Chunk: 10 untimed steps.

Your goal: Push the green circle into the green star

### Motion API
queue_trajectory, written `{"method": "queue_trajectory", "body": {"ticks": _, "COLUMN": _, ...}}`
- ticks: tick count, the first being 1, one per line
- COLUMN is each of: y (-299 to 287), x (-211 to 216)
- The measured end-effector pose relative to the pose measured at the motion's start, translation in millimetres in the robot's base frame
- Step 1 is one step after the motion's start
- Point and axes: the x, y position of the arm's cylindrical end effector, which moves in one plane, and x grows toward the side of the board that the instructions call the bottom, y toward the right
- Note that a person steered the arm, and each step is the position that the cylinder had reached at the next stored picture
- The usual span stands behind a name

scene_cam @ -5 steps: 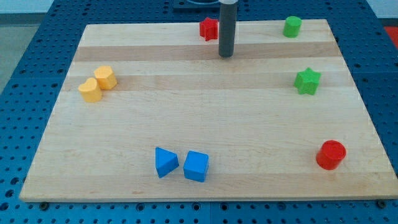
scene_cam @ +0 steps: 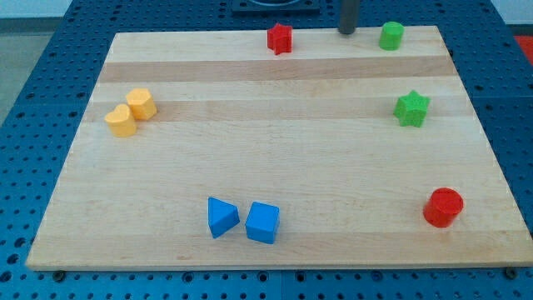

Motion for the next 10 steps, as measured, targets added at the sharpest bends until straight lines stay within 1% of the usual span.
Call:
{"method": "queue_trajectory", "body": {"ticks": 1, "y": 42, "x": -2}}
{"method": "queue_trajectory", "body": {"ticks": 6, "y": 48, "x": 4}}
{"method": "queue_trajectory", "body": {"ticks": 10, "y": 48, "x": 62}}
